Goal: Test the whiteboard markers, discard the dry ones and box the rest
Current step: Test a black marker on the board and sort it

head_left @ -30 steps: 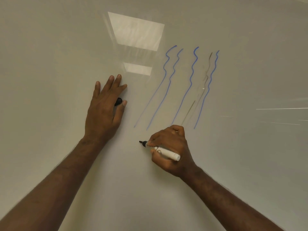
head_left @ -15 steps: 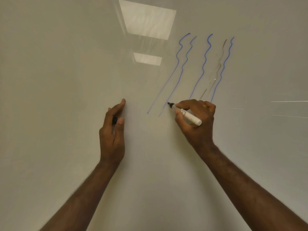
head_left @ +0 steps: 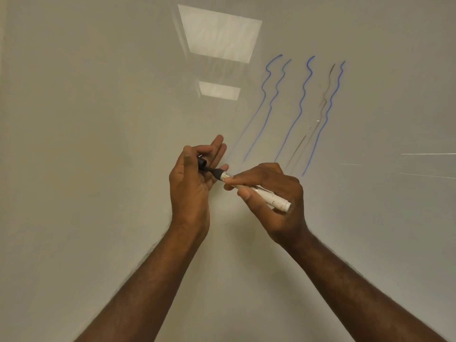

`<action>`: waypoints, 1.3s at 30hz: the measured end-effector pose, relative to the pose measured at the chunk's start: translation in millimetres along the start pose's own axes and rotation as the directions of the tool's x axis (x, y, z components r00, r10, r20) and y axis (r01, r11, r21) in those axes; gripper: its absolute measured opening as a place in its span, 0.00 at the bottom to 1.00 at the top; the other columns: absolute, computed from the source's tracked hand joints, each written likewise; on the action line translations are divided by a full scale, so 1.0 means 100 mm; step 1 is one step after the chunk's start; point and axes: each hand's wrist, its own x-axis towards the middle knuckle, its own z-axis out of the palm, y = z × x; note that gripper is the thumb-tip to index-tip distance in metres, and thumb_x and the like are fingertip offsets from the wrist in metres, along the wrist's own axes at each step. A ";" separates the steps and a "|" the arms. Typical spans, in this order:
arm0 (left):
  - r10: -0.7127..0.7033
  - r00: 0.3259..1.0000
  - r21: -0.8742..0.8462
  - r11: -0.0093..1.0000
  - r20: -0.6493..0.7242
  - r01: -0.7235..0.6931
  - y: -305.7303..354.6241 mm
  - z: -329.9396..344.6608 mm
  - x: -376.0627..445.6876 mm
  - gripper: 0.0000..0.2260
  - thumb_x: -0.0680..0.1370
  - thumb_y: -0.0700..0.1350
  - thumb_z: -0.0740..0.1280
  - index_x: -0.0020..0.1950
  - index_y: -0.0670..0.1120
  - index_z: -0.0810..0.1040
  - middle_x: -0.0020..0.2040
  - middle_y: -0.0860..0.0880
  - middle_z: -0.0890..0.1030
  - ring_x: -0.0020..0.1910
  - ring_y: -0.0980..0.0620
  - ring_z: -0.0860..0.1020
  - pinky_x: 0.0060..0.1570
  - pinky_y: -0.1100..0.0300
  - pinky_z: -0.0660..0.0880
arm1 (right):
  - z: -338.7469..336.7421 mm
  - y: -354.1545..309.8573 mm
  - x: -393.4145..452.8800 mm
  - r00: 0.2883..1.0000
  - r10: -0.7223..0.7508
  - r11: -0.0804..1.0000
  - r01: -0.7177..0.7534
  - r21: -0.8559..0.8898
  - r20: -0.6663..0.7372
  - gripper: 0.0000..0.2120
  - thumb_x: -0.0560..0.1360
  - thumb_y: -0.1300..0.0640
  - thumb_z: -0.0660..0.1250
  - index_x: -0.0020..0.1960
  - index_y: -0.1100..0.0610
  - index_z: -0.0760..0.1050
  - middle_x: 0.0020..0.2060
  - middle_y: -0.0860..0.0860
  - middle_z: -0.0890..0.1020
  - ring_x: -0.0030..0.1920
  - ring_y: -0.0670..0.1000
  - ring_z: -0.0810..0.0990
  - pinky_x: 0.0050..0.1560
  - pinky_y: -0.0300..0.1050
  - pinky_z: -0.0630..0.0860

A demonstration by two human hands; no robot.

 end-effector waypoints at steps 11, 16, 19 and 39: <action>-0.045 0.997 -0.007 0.999 0.068 0.046 0.02 0.09 -0.04 0.17 0.77 0.57 0.58 0.50 0.44 0.75 0.64 0.46 0.83 0.64 0.47 0.81 0.64 0.40 0.77 | -0.07 0.03 -0.01 0.999 0.030 0.999 -0.031 -0.017 -0.013 0.09 0.79 0.58 0.65 0.53 0.57 0.83 0.50 0.46 0.86 0.52 0.47 0.85 0.52 0.57 0.78; -0.082 0.989 -0.026 0.996 0.121 0.086 0.03 0.15 -0.10 0.18 0.84 0.53 0.52 0.48 0.43 0.74 0.62 0.41 0.83 0.63 0.44 0.82 0.65 0.43 0.76 | -0.05 0.04 0.04 0.999 0.034 0.999 -0.034 -0.004 0.016 0.08 0.79 0.59 0.65 0.55 0.55 0.82 0.52 0.42 0.84 0.53 0.44 0.84 0.53 0.57 0.77; -0.094 0.991 -0.002 0.996 0.097 0.095 0.00 0.17 -0.13 0.18 0.85 0.53 0.50 0.47 0.44 0.72 0.61 0.40 0.83 0.63 0.44 0.81 0.67 0.41 0.74 | -0.03 0.02 0.03 0.998 0.050 0.998 -0.051 0.024 0.027 0.09 0.80 0.59 0.64 0.55 0.55 0.82 0.52 0.41 0.84 0.53 0.44 0.84 0.54 0.57 0.78; -0.086 0.973 0.337 0.941 0.212 0.010 0.07 -0.09 -0.14 0.14 0.87 0.46 0.54 0.57 0.46 0.79 0.47 0.48 0.86 0.49 0.45 0.86 0.53 0.50 0.83 | -0.25 -0.12 -0.02 0.934 0.358 0.914 -0.351 0.205 0.004 0.11 0.77 0.62 0.72 0.56 0.62 0.76 0.39 0.54 0.86 0.38 0.56 0.85 0.39 0.51 0.81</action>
